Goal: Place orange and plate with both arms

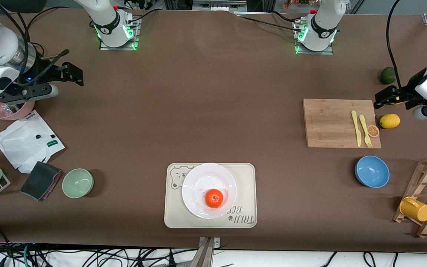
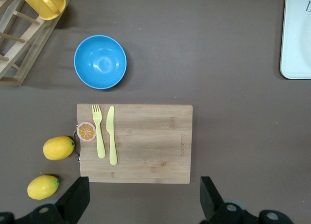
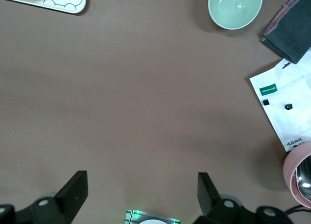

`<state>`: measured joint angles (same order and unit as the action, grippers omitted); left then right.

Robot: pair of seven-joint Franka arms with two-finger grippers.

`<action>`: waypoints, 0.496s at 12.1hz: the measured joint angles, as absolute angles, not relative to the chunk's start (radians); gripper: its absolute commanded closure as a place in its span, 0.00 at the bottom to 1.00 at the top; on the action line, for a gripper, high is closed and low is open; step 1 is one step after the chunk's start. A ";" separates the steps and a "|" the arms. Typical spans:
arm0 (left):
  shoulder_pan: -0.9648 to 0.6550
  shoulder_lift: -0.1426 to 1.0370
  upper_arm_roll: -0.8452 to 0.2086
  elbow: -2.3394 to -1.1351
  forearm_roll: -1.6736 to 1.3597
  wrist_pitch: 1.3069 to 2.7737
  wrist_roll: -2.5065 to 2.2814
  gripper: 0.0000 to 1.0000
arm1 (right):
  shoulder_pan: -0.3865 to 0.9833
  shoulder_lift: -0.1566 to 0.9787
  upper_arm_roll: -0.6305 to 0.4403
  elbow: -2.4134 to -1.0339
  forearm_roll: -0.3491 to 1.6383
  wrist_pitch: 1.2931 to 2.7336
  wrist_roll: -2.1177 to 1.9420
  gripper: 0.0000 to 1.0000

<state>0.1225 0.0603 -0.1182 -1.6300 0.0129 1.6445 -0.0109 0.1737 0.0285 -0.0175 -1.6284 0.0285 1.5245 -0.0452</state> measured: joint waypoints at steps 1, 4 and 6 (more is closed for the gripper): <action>0.124 0.060 -0.118 -1.630 0.013 1.645 -0.011 0.00 | 0.174 0.029 -0.018 -1.622 0.029 1.521 -0.045 0.00; 0.128 0.060 -0.118 -1.630 0.013 1.645 -0.011 0.00 | 0.179 0.030 -0.013 -1.614 0.029 1.517 -0.045 0.00; 0.128 0.060 -0.118 -1.630 0.013 1.644 -0.011 0.00 | 0.181 0.033 -0.013 -1.614 0.028 1.516 -0.045 0.00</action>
